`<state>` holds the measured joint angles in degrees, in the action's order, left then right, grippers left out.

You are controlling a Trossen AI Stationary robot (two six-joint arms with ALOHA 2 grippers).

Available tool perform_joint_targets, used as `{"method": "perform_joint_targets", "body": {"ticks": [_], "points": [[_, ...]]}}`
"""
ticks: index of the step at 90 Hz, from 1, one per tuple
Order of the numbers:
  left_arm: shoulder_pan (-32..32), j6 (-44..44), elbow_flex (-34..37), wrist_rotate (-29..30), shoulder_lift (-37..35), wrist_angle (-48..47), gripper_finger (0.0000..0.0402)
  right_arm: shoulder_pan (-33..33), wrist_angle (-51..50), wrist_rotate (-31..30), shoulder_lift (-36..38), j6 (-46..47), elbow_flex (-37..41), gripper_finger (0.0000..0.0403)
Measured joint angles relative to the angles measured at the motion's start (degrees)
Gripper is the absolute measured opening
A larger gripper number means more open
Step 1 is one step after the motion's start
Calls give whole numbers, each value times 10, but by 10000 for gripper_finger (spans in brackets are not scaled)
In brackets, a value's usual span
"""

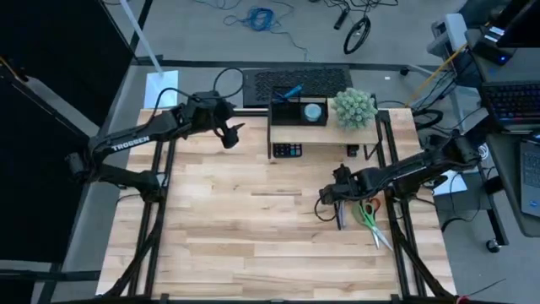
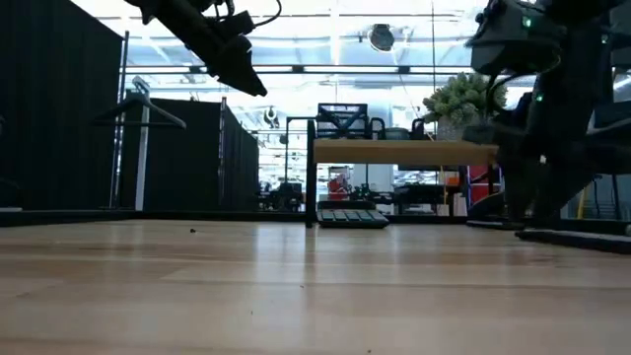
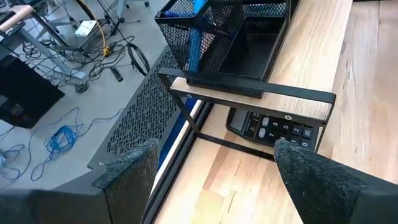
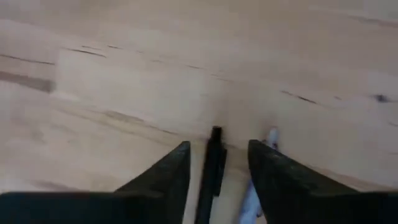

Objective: Pick and place office supplies into organizer
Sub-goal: Remove the blue pen from the black desk organizer on the shelf

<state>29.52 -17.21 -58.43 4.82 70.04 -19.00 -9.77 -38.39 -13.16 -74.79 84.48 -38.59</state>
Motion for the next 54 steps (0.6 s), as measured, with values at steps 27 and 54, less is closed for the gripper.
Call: {"method": "perform_joint_targets", "body": {"ticks": [27, 54], "points": [[0, 0, 0, 0, 0, 4, 309, 45, 148, -88, 81, -341, -110, 162], [0, 1, 0, 0, 0, 4, 309, 166, 581, -106, 61, -819, -137, 160]]}}
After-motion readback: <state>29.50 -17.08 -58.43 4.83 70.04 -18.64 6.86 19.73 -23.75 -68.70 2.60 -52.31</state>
